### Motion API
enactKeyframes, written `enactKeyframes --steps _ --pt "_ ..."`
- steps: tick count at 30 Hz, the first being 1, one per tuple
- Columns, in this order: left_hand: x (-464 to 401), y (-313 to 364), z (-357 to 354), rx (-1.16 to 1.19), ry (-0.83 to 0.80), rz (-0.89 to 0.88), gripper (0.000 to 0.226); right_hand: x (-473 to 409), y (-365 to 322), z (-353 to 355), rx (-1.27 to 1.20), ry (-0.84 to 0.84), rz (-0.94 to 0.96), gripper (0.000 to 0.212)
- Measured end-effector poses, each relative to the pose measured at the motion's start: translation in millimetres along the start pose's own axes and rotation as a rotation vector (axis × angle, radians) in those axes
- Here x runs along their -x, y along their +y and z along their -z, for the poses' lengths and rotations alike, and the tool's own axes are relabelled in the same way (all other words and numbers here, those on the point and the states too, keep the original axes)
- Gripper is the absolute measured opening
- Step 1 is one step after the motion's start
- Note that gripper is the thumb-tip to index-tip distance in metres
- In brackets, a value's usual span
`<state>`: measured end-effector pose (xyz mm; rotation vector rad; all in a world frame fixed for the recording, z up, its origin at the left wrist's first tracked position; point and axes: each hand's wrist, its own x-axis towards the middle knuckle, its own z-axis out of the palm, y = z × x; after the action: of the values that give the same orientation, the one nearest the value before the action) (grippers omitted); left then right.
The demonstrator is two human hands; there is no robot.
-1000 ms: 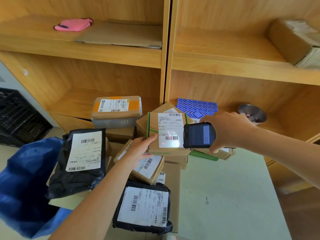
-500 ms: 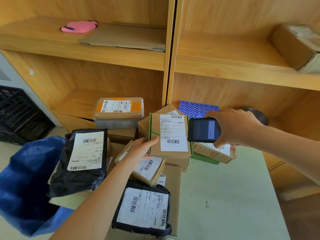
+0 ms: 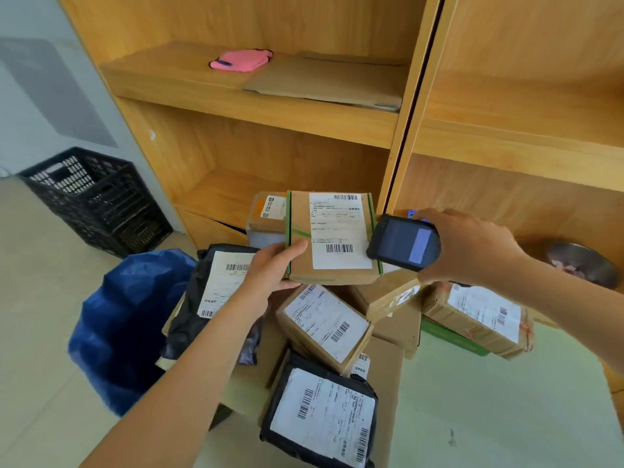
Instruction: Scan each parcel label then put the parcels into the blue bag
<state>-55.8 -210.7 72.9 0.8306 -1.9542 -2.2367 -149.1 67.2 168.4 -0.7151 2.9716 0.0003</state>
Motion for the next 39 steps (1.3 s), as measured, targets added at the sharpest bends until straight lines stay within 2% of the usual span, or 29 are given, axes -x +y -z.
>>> enactKeyframes --steps 5,8,10,14,16,19,21,23,26,29,31,34,39 --pt "4.5 28.3 94.1 0.115 0.263 -0.092 0.029 -40.7 -65.7 -22.1 -0.49 -0.008 0.003 0.088" --pt "3.2 33.6 159.3 0.198 0.409 -0.102 0.041 -62.9 -119.4 -34.5 -0.891 -0.119 -0.026 0.077" --pt "1.7 34.0 202.7 0.233 0.453 -0.077 0.035 -73.8 -156.7 -37.9 -1.107 -0.237 -0.053 0.064" --pt "-0.8 23.4 283.9 0.239 0.515 0.009 0.025 -91.8 -228.3 -47.5 -1.358 -0.314 -0.102 0.066" --pt "-7.2 7.9 315.4 0.238 0.552 0.054 0.018 -101.0 -258.2 -51.3 -1.406 -0.384 -0.121 0.064" --pt "-20.2 -22.0 349.7 0.232 0.617 0.148 0.02 -118.5 -288.2 -59.5 -1.355 -0.445 -0.129 0.078" --pt "-33.2 -43.5 368.4 0.206 0.63 0.209 0.019 -127.3 -302.1 -63.1 -1.265 -0.419 -0.134 0.072" --pt "-47.1 -68.9 383.8 0.155 0.646 0.265 0.019 -132.7 -309.9 -64.7 -1.128 -0.347 -0.103 0.072" --pt "-65.8 -106.7 404.4 0.073 0.667 0.354 0.023 -138.7 -312.1 -67.6 -0.834 -0.184 0.049 0.075" --pt "-83.6 -131.2 424.0 0.035 0.687 0.51 0.056 -142.9 -307.6 -73.5 -0.506 -0.03 0.149 0.091" --pt "-92.8 -134.4 424.8 -0.081 0.716 0.602 0.071 -146.2 -302.6 -75.3 -0.338 0.027 0.161 0.096" --pt "-94.7 -112.7 402.5 -0.284 0.689 0.511 0.062 -148.6 -295.1 -73.6 -0.181 0.06 0.168 0.095" --pt "-108.4 -64.2 338.7 -0.306 0.459 0.333 0.04 -145.2 -271.3 -57.9 -0.128 0.13 0.121 0.093"
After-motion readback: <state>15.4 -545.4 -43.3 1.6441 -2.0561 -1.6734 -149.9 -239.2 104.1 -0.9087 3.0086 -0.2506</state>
